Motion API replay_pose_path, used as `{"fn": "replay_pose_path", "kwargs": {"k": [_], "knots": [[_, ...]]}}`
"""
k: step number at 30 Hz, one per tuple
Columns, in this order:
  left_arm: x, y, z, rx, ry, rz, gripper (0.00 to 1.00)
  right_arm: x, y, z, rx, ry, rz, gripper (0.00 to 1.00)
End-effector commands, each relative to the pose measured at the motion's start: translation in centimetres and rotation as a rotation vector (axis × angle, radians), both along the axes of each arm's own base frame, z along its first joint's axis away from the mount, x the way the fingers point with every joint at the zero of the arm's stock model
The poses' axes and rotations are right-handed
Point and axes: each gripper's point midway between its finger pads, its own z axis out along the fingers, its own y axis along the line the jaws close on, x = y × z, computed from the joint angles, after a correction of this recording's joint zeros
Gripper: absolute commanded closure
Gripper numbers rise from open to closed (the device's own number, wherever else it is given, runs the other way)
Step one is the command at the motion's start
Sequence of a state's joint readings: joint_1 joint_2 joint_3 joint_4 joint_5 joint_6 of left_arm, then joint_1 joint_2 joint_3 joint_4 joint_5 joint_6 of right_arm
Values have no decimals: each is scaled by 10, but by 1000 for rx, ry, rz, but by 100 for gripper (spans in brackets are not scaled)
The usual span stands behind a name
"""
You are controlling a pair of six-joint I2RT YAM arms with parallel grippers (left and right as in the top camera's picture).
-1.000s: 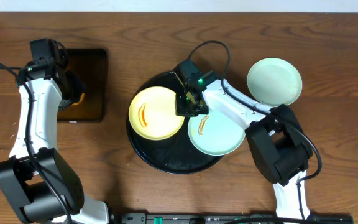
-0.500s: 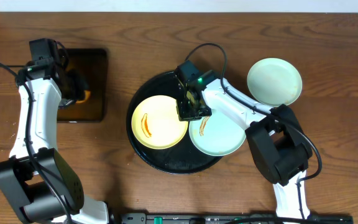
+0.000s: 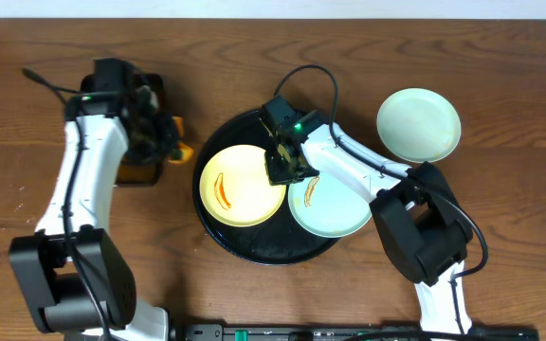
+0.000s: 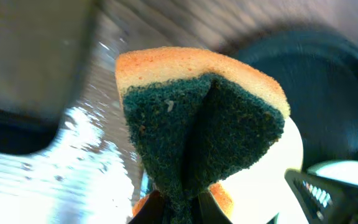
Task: Clean dirty plates on tray and stack at the side
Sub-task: 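Bring the sponge from the water tray onto the yellow plate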
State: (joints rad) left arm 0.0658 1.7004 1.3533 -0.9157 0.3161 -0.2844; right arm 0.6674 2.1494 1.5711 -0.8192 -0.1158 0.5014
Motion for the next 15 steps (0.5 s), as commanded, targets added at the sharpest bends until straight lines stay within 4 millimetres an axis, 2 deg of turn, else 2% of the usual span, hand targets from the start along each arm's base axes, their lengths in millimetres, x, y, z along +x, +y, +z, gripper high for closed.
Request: {"fn": "replay_pose_path", "kwargs": {"k": [1, 6, 12, 15], "knots": [[-8, -26, -8, -22, 40, -42, 92, 4, -1, -5, -32, -21, -16, 99], [-18, -56, -17, -34, 80, -41, 92, 5, -4, -5, -45, -22, -44, 99], [-36, -78, -46, -59, 153, 59, 92, 5, -6, -5, -53, -21, -49, 99], [-39, -92, -59, -90, 143, 49, 92, 5, -6, -5, -52, -22, -49, 99]]}}
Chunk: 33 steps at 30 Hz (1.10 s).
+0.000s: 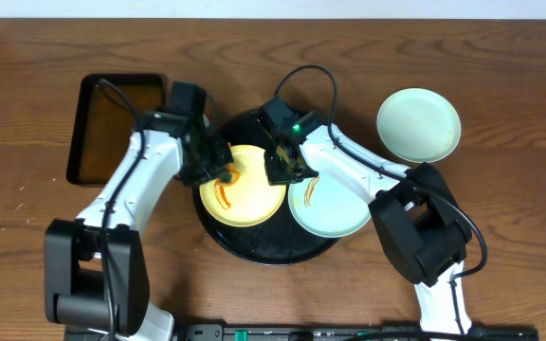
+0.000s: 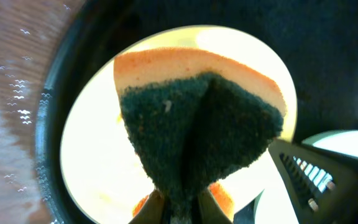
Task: Clean dirty plates on tray and stack at the side
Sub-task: 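Bring the sponge from the water tray onto the yellow plate, then scrub the yellow plate with the sponge while right gripper holds it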
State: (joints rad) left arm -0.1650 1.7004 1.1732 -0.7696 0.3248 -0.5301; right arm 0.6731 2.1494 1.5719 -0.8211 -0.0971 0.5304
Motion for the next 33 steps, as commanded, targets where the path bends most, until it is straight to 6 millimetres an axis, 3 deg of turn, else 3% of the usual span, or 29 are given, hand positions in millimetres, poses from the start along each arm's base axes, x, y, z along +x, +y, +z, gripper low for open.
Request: {"fn": "replay_pose_path", "kwargs": {"k": [1, 5, 12, 18, 24, 29, 33], "knots": [[-9, -18, -16, -64, 39, 36, 92, 5, -5, -5, -39, -17, -23, 99], [-15, -42, -26, -150, 31, 23, 92, 5, -5, -5, -38, -17, -23, 99], [-20, -44, -43, -149, 37, 65, 92, 5, -5, -5, -39, -16, -23, 99], [-32, -15, -68, 14, 55, 98, 92, 5, -5, -5, -39, -16, -23, 99], [-37, -6, -78, 68, 60, 55, 92, 4, -5, -5, -40, -15, -23, 99], [-43, 36, -82, 298, 66, 80, 92, 3, -6, -5, -46, -8, -23, 99], [-43, 55, -73, 375, 83, 49, 92, 2, -7, -5, -47, -7, -23, 98]]}}
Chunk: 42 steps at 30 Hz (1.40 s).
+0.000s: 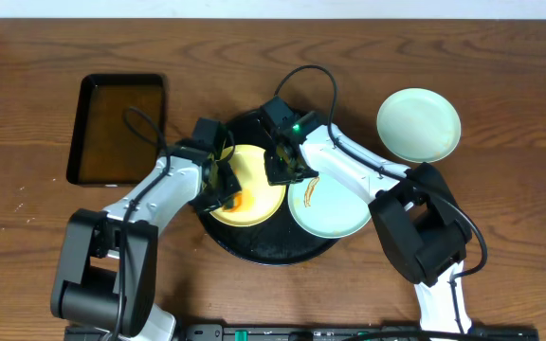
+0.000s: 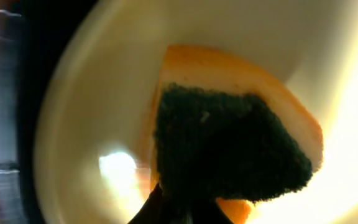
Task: Clean dirty plates on tray and stack at the side
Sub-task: 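Scrub the yellow plate with the sponge while right gripper holds it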
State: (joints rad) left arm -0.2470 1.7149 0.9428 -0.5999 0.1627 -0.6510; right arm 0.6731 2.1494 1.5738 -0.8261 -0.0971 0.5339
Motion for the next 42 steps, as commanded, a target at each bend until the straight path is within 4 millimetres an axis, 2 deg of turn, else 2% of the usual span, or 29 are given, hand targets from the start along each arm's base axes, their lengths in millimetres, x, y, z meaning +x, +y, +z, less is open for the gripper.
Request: {"fn": "replay_pose_path", "kwargs": {"k": [1, 4, 7, 9, 10, 13, 20, 23, 26, 30, 33, 39, 42], "knots": [[-1, 48, -4, 219, 25, -27, 92, 3, -6, -6, -44, -11, -20, 99], [11, 52, 13, 217, 2, -46, 93, 3, -6, -6, -44, -11, -20, 99], [25, 47, 33, 199, -55, -45, 93, 3, -6, -6, -45, -10, -20, 99], [33, 33, 42, 141, -99, -77, 93, 3, -6, -6, -45, -11, -20, 99], [37, 20, 45, 81, -122, -116, 93, 3, -6, -6, -43, -12, -20, 99], [39, -7, 46, -44, -139, -168, 93, 4, -5, -5, -41, -15, -20, 99], [43, -40, 28, -161, -131, -164, 93, 4, -5, -5, -41, -15, -20, 99], [43, -57, 13, -219, -103, -185, 93, 4, -5, -5, -41, -15, -20, 99], [38, -59, -7, -217, -53, -173, 92, 4, -5, -5, -41, -15, -20, 99], [30, -48, -29, -174, 18, -153, 92, 4, -6, -6, -42, -13, -20, 99], [23, -18, -36, -38, 58, -119, 93, 3, -6, -6, -44, -11, -20, 99], [14, 51, -22, 260, 100, -65, 93, 4, -5, -5, -41, -15, -20, 99], [14, 72, -12, 352, 92, -45, 93, 4, -5, -5, -41, -15, -20, 99]]}}
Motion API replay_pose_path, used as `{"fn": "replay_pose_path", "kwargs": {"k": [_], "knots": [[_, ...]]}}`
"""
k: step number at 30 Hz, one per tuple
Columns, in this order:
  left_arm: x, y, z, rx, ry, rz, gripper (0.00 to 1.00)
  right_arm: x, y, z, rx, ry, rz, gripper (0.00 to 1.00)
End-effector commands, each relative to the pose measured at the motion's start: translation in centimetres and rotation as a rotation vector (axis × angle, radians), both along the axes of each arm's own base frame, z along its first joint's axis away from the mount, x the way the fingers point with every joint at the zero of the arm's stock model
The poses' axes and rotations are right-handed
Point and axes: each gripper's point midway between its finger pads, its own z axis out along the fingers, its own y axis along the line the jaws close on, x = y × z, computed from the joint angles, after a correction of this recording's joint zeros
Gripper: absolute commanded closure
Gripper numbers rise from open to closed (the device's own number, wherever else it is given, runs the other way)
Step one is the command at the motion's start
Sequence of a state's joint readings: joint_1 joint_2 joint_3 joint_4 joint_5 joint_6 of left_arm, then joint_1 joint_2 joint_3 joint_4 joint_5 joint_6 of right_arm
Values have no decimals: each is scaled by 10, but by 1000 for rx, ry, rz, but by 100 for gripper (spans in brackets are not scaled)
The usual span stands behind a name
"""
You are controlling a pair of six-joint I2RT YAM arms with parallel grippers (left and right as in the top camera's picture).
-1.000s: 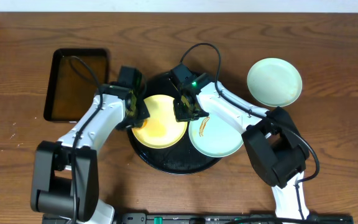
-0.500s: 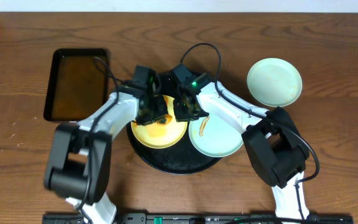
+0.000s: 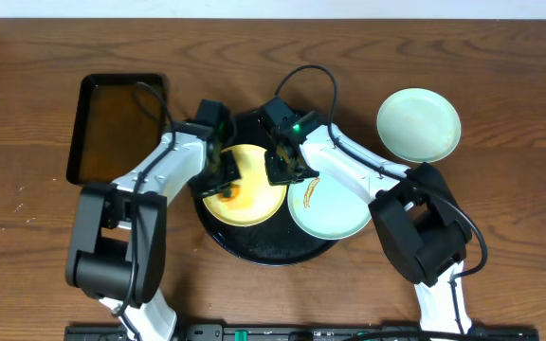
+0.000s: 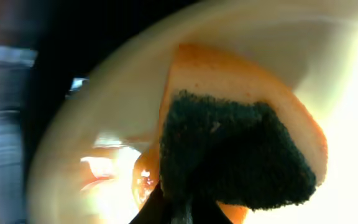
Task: Clean dirty plates on tray and stack at the side
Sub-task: 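Scrub the yellow plate with the sponge while right gripper holds it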
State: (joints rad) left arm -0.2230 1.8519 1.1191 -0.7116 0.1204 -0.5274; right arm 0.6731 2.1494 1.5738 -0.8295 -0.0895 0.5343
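A yellow plate (image 3: 254,189) lies on the left of the round black tray (image 3: 263,248). My left gripper (image 3: 224,178) is shut on an orange-and-green sponge (image 4: 241,143) and presses it on the plate's left part; the same gripper (image 4: 179,210) shows at the wrist view's lower edge. An orange sauce smear (image 4: 143,180) sits beside the sponge on the plate (image 4: 104,143). A pale green plate (image 3: 335,208) with an orange streak lies on the tray's right. My right gripper (image 3: 287,166) rests at the seam between both plates; its jaws are hidden from above.
A clean pale green plate (image 3: 419,125) sits on the table at the right, off the tray. A rectangular black pan (image 3: 117,128) with brown liquid stands at the left. Black cables run from the right arm above the tray.
My left gripper with the sponge has shifted a little upward on the yellow plate's left side, and its arm now reaches in from the upper left. The right arm has not moved.
My left gripper held the sponge by the rectangular pan at the left. Then it was over the yellow plate's upper left, with orange streaks plain on the plate. Then the sponge pressed on the lower left, and now only a smear shows beside it.
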Motion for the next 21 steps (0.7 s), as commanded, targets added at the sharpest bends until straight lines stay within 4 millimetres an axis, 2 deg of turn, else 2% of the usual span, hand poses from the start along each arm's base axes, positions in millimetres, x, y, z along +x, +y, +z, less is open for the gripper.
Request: {"fn": "replay_pose_path", "kwargs": {"k": [1, 5, 14, 17, 21], "knots": [[-9, 68, -6, 311, 17, 48, 93, 4, -4, -5, -33, -13, -18, 99], [0, 75, 16, 348, -54, 57, 92, 4, -4, -5, -33, -13, -18, 99], [20, 71, 88, 296, -304, 77, 93, 4, -4, -5, -33, -14, -18, 99], [23, 54, 98, 191, -342, 69, 92, 4, -4, -5, -33, -14, -19, 99], [21, 22, 88, 8, -306, 34, 93, 4, -4, -5, -33, -13, -18, 99]]}}
